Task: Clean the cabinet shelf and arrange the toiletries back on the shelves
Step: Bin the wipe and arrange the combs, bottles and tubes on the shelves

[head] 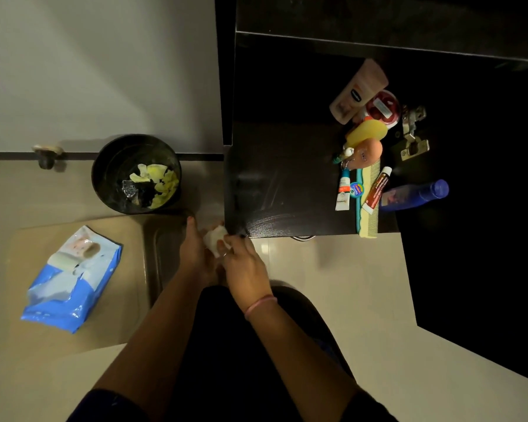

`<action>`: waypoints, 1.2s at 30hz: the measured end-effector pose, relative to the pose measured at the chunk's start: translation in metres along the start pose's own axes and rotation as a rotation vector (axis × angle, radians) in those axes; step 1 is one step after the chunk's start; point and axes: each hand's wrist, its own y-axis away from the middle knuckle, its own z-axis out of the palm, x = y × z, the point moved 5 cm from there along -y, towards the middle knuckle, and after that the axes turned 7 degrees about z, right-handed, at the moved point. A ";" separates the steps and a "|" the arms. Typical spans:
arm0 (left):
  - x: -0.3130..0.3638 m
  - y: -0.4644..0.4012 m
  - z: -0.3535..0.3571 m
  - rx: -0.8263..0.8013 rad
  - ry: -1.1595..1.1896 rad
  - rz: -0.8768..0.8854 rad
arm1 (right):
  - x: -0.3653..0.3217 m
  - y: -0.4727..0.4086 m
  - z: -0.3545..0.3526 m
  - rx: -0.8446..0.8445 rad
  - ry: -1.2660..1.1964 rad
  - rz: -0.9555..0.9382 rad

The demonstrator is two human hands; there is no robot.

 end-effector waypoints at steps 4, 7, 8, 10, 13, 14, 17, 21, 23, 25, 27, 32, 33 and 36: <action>0.002 -0.001 0.000 -0.034 -0.076 0.005 | 0.028 0.010 -0.025 0.063 -0.231 0.177; 0.002 -0.001 0.003 -0.039 -0.118 0.014 | 0.083 0.009 -0.072 0.224 -0.375 0.535; 0.002 -0.001 0.004 -0.031 -0.133 0.021 | 0.099 0.007 -0.081 0.236 -0.371 0.591; 0.001 -0.001 0.006 -0.011 -0.144 0.036 | 0.123 0.003 -0.093 0.315 -0.315 0.674; 0.001 -0.002 0.008 0.003 -0.148 0.042 | 0.133 -0.014 -0.085 0.334 -0.289 0.690; 0.001 -0.003 0.008 0.008 -0.153 0.041 | 0.131 -0.022 -0.079 0.319 -0.331 0.688; 0.001 -0.003 0.006 0.007 -0.152 0.046 | 0.093 -0.048 -0.061 0.266 -0.284 0.544; 0.000 -0.002 0.004 0.031 -0.123 0.054 | 0.017 -0.052 -0.032 0.107 0.031 0.093; 0.000 -0.001 0.003 0.081 -0.095 0.054 | 0.001 -0.032 -0.017 -0.026 0.159 -0.016; 0.000 -0.004 0.002 0.100 -0.044 0.050 | 0.001 -0.018 -0.016 -0.079 0.167 -0.079; -0.002 -0.007 0.004 0.060 -0.051 0.043 | 0.018 -0.019 -0.027 -0.006 0.043 -0.042; -0.003 -0.009 0.006 0.023 -0.058 0.018 | 0.090 -0.071 -0.088 0.202 -0.132 0.414; -0.003 -0.009 0.006 0.027 -0.061 0.019 | 0.100 -0.083 -0.095 0.188 -0.071 0.489; -0.003 -0.007 0.007 0.028 -0.055 0.019 | 0.104 -0.116 -0.096 0.138 0.088 0.524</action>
